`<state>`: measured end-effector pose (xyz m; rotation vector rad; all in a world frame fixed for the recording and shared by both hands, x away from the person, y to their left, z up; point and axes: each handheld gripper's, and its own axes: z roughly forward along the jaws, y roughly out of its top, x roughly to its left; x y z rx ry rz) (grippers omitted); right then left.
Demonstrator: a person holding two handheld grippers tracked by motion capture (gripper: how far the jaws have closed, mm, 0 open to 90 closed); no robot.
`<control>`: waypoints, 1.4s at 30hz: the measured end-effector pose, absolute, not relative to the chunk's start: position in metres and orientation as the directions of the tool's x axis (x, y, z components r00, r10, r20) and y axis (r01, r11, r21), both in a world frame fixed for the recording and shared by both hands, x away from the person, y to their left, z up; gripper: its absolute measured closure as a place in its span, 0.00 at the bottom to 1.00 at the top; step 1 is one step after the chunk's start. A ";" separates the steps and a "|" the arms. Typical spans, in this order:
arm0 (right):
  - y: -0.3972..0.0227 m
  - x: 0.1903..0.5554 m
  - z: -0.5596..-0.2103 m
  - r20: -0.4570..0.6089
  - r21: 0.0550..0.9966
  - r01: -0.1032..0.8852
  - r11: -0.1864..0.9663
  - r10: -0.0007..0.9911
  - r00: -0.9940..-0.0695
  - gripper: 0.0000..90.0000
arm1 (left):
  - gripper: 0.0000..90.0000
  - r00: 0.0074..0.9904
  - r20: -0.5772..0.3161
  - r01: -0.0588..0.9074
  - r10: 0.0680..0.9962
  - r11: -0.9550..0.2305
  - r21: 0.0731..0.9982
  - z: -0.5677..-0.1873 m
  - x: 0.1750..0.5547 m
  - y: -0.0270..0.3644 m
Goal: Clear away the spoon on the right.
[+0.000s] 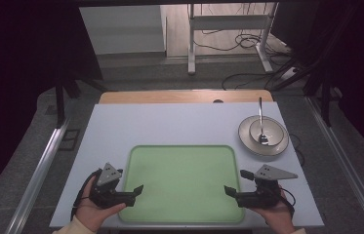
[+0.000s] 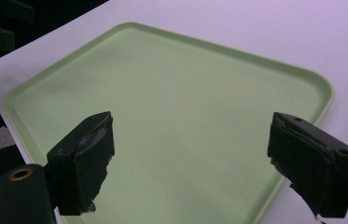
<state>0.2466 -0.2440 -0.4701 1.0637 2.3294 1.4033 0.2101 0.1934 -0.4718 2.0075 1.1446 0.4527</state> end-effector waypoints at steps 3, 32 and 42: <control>-0.244 0.246 -0.470 0.159 0.838 0.462 0.290 0.680 -0.716 0.17 | 0.14 0.534 -0.063 0.568 0.843 -0.302 0.766 -0.471 0.211 0.195; -0.237 0.248 -0.455 0.141 0.838 0.451 0.308 0.675 -0.724 0.23 | 0.14 0.539 -0.018 0.557 0.842 -0.341 0.757 -0.473 0.210 0.199; -0.236 0.259 -0.438 0.103 0.849 0.419 0.322 0.677 -0.729 0.24 | 0.14 0.542 -0.002 0.541 0.840 -0.347 0.766 -0.473 0.209 0.202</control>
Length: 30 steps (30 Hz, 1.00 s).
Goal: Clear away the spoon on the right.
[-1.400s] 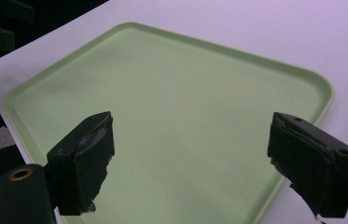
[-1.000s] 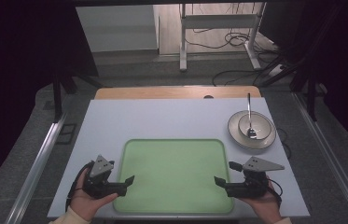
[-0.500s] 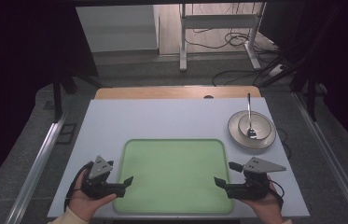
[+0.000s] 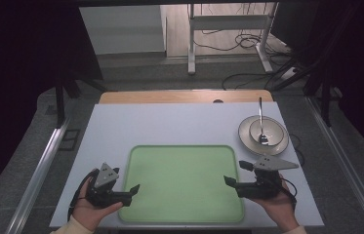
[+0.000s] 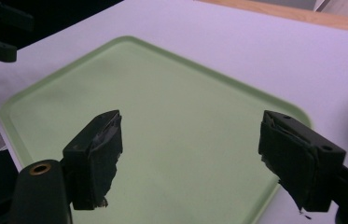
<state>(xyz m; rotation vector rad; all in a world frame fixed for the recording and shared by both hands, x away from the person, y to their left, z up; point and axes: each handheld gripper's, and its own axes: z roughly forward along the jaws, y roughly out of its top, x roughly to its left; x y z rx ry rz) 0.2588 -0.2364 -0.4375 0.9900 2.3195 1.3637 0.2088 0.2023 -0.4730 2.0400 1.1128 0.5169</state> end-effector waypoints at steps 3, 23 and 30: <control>-0.235 0.262 -0.430 0.094 0.849 0.413 0.330 0.674 -0.733 0.24 | 0.14 0.540 -0.003 0.542 0.842 -0.345 0.766 -0.473 0.210 0.205; -0.235 0.294 -0.410 0.096 0.831 0.440 0.340 0.692 -0.716 0.25 | 0.14 0.542 -0.009 0.548 0.840 -0.345 0.762 -0.474 0.210 0.206; -0.243 0.310 -0.405 0.114 0.832 0.453 0.320 0.700 -0.705 0.26 | 0.15 0.545 -0.002 0.549 0.838 -0.355 0.756 -0.475 0.211 0.205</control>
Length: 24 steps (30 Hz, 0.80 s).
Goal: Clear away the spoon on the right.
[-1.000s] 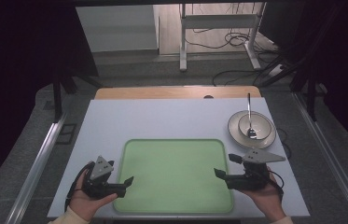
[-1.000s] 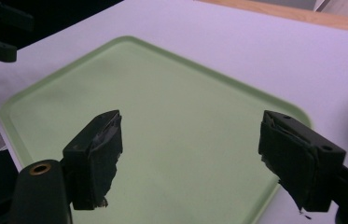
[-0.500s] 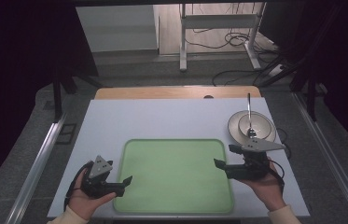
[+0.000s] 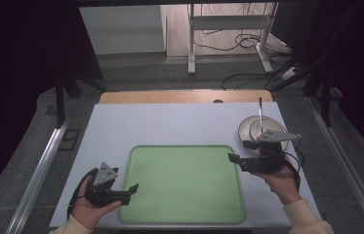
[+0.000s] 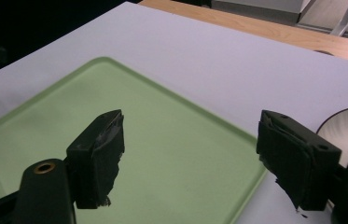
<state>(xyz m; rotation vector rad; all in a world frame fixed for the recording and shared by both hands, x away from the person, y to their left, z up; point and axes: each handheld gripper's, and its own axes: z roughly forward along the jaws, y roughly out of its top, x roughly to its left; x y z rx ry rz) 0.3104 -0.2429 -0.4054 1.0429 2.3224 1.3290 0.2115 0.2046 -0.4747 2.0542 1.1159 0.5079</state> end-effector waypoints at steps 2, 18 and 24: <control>-0.244 0.315 -0.405 0.113 0.830 0.455 0.323 0.702 -0.703 0.26 | 0.15 0.544 0.003 0.546 0.839 -0.357 0.758 -0.475 0.211 0.205; -0.254 0.352 -0.392 0.128 0.814 0.490 0.312 0.727 -0.675 0.30 | 0.15 0.543 0.014 0.546 0.840 -0.365 0.754 -0.475 0.211 0.205; -0.258 0.364 -0.394 0.133 0.810 0.501 0.305 0.735 -0.665 0.31 | 0.15 0.540 0.011 0.545 0.842 -0.359 0.758 -0.474 0.211 0.207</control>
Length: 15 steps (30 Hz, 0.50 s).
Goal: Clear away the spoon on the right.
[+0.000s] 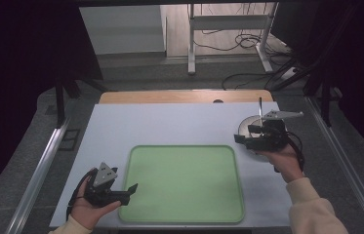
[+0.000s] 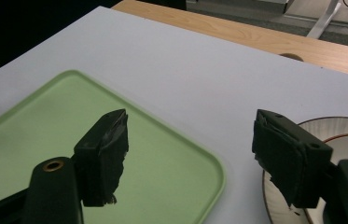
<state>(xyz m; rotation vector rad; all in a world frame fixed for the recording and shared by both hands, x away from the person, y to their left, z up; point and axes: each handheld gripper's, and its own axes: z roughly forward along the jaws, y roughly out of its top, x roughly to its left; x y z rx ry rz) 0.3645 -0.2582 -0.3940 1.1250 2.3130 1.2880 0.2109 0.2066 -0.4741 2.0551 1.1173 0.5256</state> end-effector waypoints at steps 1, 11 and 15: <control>-0.259 0.367 -0.394 0.127 0.811 0.498 0.308 0.737 -0.663 0.31 | 0.15 0.540 0.009 0.545 0.842 -0.358 0.759 -0.474 0.211 0.207; -0.269 0.384 -0.394 0.135 0.812 0.508 0.285 0.756 -0.640 0.31 | 0.15 0.535 0.007 0.545 0.845 -0.351 0.762 -0.474 0.211 0.208; -0.272 0.390 -0.393 0.132 0.813 0.511 0.280 0.766 -0.629 0.31 | 0.15 0.535 0.008 0.544 0.845 -0.352 0.762 -0.474 0.211 0.208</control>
